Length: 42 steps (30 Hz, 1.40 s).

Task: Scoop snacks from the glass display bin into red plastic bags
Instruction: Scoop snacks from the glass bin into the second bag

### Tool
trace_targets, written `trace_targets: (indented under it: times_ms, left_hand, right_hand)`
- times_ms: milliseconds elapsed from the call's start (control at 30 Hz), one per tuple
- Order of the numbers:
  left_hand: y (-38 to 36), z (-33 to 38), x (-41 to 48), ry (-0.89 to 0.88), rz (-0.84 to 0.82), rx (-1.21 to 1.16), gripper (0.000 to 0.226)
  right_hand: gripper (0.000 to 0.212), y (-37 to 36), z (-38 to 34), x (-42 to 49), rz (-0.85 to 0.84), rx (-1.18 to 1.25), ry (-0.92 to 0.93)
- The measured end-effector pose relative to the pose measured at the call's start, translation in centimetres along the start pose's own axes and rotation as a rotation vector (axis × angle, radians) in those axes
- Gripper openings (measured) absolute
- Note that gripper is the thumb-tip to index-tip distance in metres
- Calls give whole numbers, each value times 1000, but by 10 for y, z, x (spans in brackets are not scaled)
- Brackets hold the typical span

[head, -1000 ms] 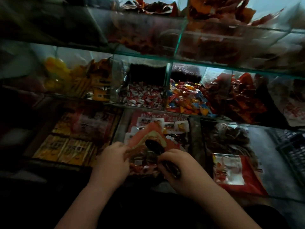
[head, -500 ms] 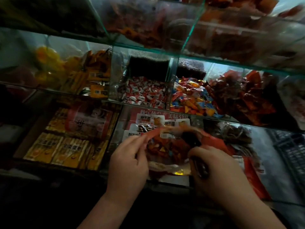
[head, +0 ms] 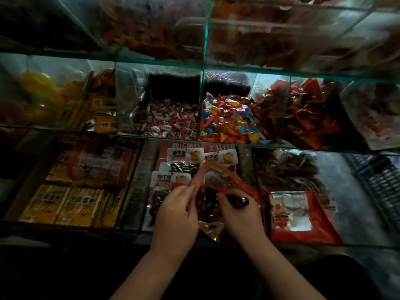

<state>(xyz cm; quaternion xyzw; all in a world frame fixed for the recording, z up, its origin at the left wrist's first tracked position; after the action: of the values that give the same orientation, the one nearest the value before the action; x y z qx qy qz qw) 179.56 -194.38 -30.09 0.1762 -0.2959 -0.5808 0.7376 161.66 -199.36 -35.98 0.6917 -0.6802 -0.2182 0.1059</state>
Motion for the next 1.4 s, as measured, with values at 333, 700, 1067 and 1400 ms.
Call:
trace_targets:
  times_ms: [333,700,1067,1400]
  left_hand:
    - [6,-2,-1,41,30,-4,35]
    - [18,6,4,71,-12,123,37]
    - [-25,66,-4,-96,-194,63,28]
    - [-111,-10,8,172,-559,154,62]
  right_hand:
    - [5,-9,15,-11,47,418,-185]
    - [12,60,7,-28,164,414,-119]
    - [10,100,3,-46,211,487,-80]
    - [8,137,-5,-77,261,589,-109]
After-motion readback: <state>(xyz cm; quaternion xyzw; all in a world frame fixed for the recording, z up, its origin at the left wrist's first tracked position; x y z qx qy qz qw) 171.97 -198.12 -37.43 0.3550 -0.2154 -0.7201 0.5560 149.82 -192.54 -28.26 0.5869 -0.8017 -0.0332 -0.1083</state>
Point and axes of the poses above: each hand's wrist, its own x-axis towards the middle knuckle, its own y-axis out of the back of the hand, z = x × y, the point moved 9 cm from there along x, towards the middle knuckle, and after that the axes turned 4 degrees about -z, right-handed, at the moved point
